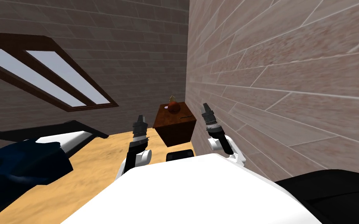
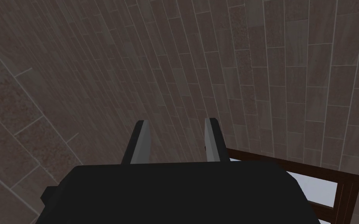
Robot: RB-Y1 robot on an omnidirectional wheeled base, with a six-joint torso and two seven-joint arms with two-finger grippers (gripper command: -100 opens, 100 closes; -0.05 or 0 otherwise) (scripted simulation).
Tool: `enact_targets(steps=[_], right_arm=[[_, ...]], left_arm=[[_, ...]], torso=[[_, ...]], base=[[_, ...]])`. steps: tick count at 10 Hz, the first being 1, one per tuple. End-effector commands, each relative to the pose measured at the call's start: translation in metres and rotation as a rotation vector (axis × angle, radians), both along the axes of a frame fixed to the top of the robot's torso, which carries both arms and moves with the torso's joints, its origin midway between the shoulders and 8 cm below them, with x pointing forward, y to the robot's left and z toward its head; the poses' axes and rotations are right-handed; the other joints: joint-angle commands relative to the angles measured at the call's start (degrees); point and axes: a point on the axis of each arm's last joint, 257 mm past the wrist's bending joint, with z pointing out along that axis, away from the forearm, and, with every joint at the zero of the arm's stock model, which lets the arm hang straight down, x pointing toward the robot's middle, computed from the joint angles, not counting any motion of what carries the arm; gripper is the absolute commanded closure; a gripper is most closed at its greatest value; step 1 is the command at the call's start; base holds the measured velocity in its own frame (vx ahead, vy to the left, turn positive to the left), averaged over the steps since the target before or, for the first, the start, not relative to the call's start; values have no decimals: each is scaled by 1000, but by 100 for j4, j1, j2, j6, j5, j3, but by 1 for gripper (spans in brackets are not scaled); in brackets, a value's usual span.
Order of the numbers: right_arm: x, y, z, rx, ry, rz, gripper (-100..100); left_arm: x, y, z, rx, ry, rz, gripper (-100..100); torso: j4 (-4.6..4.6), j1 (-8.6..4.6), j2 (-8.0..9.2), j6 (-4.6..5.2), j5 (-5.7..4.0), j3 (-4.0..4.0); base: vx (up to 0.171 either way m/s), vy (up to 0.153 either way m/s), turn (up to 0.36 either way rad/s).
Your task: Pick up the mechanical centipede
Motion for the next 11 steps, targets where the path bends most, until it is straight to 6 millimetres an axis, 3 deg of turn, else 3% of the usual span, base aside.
enact_targets(steps=[1, 6, 9, 10, 11], right_arm=[[7, 6, -12, -75, 17, 6, -100], [13, 18, -35, -227, 50, 36, -100], [18, 25, -63, -359, 83, 60, -100], [18, 26, -64, -374, 85, 65, -100], [20, 28, -79, -433, 101, 76, -100]], left_arm=[[0, 0, 0, 0, 0, 0, 0], [0, 0, 0, 0, 0, 0, 0], [0, 0, 0, 0, 0, 0, 0], [0, 0, 0, 0, 0, 0, 0], [0, 0, 0, 0, 0, 0, 0]], torso=[[0, 0, 0, 0, 0, 0], [0, -1, 0, 0, 0, 0], [1, 0, 3, 3, 0, 1], [0, 2, 1, 0, 0, 1], [1, 1, 2, 4, 1, 1]], base=[[27, 59, 248], [25, 39, 108], [21, 44, 144], [21, 39, 89], [23, 51, 165]])
